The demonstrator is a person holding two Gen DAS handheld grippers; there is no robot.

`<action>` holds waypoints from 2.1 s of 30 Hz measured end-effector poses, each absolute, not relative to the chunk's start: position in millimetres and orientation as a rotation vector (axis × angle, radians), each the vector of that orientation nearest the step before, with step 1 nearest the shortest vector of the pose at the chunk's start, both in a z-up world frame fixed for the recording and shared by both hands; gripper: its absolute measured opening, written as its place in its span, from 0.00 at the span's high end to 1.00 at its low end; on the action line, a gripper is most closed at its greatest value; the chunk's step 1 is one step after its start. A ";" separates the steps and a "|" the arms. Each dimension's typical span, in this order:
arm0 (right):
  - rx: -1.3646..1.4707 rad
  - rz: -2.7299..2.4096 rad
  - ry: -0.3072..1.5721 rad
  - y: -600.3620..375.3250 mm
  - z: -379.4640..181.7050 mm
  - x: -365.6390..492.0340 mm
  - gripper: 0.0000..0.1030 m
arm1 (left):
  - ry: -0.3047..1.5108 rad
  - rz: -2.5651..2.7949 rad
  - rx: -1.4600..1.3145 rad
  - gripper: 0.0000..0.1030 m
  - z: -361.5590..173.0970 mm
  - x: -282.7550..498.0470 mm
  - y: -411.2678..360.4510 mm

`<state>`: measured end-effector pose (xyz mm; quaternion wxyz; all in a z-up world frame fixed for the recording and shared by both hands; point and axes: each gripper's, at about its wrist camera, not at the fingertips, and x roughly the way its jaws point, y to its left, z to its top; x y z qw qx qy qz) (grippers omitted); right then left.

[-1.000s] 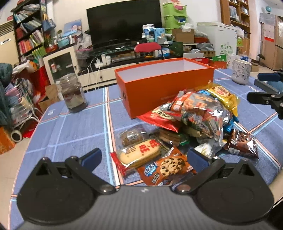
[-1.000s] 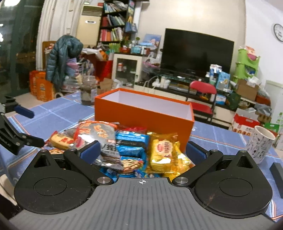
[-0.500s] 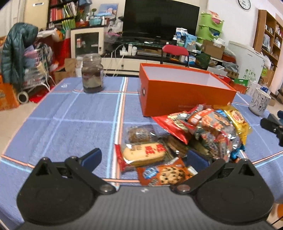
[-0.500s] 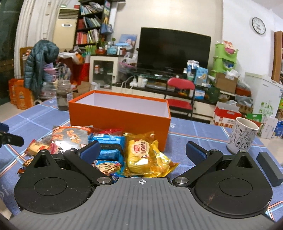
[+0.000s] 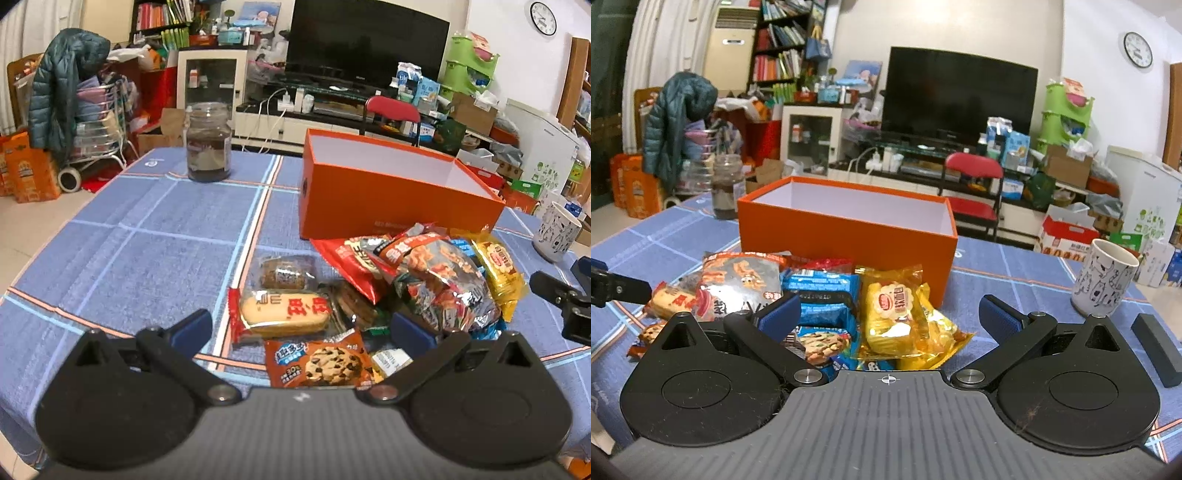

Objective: Organize snacks
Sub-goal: 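Lower both tools over the snack heap, opening the fingers, then grasp the yellow bread bag with the right tool while the left grasps a red-orange chip bag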

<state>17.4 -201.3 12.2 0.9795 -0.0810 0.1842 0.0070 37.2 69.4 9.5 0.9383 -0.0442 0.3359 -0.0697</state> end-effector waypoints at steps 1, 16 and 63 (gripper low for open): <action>-0.167 0.011 0.371 -200.5 11.6 18.8 0.07 | 0.690 -0.137 -0.092 0.00 8.3 38.1 70.2; -0.212 -0.006 0.347 -190.8 9.6 19.4 0.07 | 0.704 -0.075 -0.097 0.00 7.4 38.5 74.0; -0.228 0.062 0.439 -225.1 -42.6 96.3 0.26 | 0.711 0.087 -0.200 0.01 12.0 83.0 -66.3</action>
